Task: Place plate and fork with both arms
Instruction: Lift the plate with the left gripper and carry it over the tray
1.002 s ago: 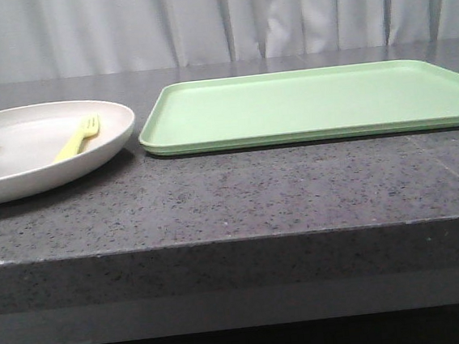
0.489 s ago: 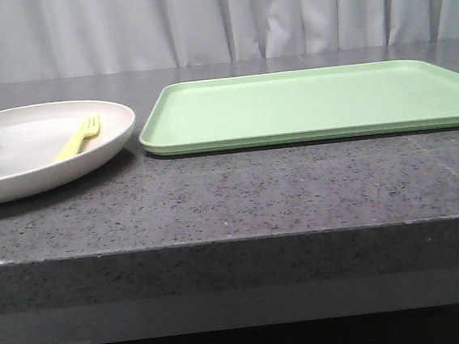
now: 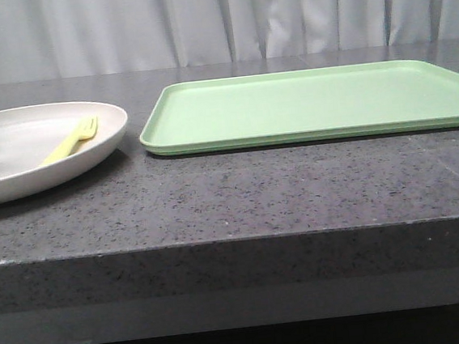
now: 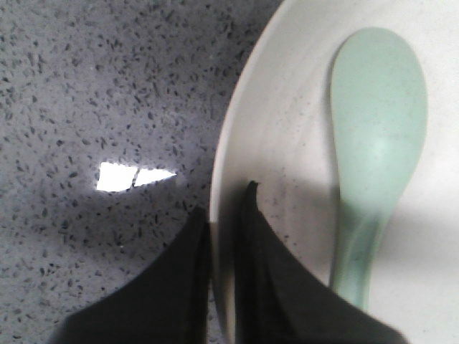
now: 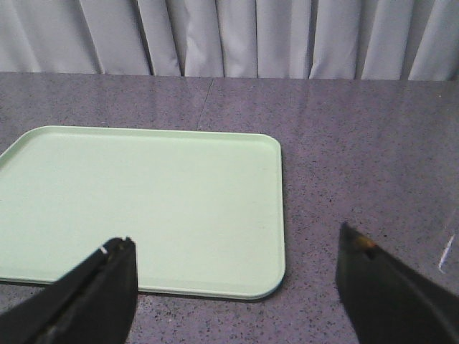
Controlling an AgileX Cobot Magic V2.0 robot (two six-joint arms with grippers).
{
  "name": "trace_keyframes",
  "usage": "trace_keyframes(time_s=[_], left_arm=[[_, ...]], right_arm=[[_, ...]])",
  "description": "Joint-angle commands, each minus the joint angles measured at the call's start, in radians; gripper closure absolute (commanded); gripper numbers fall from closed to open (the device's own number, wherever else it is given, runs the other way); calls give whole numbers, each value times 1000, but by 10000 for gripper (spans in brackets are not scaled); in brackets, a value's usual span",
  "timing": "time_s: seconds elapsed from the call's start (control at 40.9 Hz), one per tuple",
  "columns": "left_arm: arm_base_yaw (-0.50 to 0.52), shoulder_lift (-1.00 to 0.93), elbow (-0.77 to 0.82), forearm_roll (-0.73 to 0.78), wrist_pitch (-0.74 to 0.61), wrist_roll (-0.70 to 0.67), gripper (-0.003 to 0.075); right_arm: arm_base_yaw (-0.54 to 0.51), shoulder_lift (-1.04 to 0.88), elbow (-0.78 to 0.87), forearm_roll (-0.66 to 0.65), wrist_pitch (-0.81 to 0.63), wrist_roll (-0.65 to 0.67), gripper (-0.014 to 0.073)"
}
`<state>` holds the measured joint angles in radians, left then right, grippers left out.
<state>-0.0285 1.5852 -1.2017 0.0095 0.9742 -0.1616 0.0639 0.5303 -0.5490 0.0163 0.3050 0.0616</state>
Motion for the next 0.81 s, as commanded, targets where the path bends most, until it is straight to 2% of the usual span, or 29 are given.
trace_keyframes(time_s=[0.0,0.147,0.22,0.562,0.636,0.782], left_arm=[[-2,-38,-25,19,-2,7,738],[32,-73,-37,0,-23,8,738],[61,-97,-37,-58,-49,47,738],[207,-134,-37,-602,-67,366,738],[213,-134,-41,-690,-67,408,738],[195,-134,-73,-750,-80,410,738]], right_arm=[[-1,9,-36,-10,-85,-7,1],[-1,9,-36,-10,-84,-7,1],[-1,9,-36,-10,-83,-7,1],[-1,9,-36,-10,-83,-7,1],[-1,9,-36,-10,-83,-7,1],[-1,9,-36,-10,-83,-7,1]])
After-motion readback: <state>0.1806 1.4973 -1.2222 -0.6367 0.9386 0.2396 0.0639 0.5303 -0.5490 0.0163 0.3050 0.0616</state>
